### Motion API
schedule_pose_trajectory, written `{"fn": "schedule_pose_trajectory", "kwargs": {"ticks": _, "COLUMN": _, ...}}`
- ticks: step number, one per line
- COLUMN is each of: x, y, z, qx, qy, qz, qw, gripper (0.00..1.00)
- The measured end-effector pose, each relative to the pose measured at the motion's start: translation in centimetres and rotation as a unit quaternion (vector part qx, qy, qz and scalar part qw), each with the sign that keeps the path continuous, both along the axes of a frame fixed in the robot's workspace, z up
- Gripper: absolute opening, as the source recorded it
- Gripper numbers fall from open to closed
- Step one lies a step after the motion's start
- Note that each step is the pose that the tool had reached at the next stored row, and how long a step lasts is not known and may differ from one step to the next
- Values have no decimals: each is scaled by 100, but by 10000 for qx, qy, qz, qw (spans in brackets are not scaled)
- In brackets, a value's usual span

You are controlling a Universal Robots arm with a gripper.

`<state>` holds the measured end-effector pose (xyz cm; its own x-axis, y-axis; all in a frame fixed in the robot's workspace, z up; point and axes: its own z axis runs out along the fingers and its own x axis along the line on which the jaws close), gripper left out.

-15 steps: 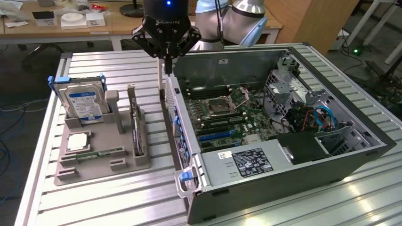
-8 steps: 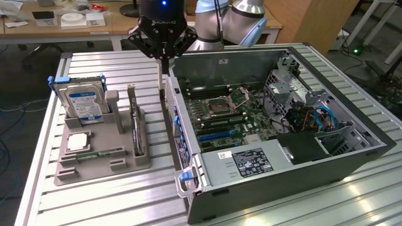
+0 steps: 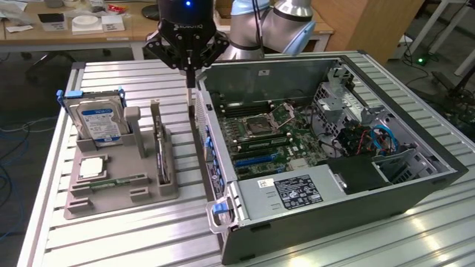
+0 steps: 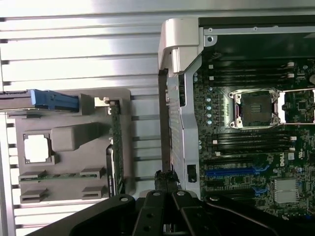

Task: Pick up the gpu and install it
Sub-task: 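Reach for the gpu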

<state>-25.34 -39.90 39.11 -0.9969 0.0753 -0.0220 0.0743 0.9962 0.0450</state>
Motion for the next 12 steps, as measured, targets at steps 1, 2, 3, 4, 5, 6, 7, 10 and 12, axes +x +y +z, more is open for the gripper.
{"fn": "schedule_pose_trajectory", "kwargs": {"ticks": 1, "x": -9, "y": 0, "z": 0, "qx": 0, "qy": 0, "qz": 0, "qw": 10000, "gripper": 11}}
{"fn": "schedule_pose_trajectory", "kwargs": {"ticks": 2, "x": -17, "y": 0, "z": 0, "qx": 0, "qy": 0, "qz": 0, "qw": 10000, "gripper": 11}}
{"fn": "schedule_pose_trajectory", "kwargs": {"ticks": 3, "x": -26, "y": 0, "z": -1, "qx": 0, "qy": 0, "qz": 0, "qw": 10000, "gripper": 11}}
{"fn": "schedule_pose_trajectory", "kwargs": {"ticks": 4, "x": -35, "y": 0, "z": -1, "qx": 0, "qy": 0, "qz": 0, "qw": 10000, "gripper": 11}}
{"fn": "schedule_pose_trajectory", "kwargs": {"ticks": 5, "x": -44, "y": 0, "z": -1, "qx": 0, "qy": 0, "qz": 0, "qw": 10000, "gripper": 11}}
{"fn": "schedule_pose_trajectory", "kwargs": {"ticks": 6, "x": -54, "y": 0, "z": -1, "qx": 0, "qy": 1, "qz": 0, "qw": 10000, "gripper": 11}}
{"fn": "schedule_pose_trajectory", "kwargs": {"ticks": 7, "x": -63, "y": 0, "z": -1, "qx": 0, "qy": 1, "qz": 0, "qw": 10000, "gripper": 11}}
{"fn": "schedule_pose_trajectory", "kwargs": {"ticks": 10, "x": -89, "y": 0, "z": -2, "qx": 0, "qy": 1, "qz": 0, "qw": 10000, "gripper": 11}}
{"fn": "schedule_pose_trajectory", "kwargs": {"ticks": 12, "x": -106, "y": 0, "z": -2, "qx": 0, "qy": 1, "qz": 0, "qw": 10000, "gripper": 11}}
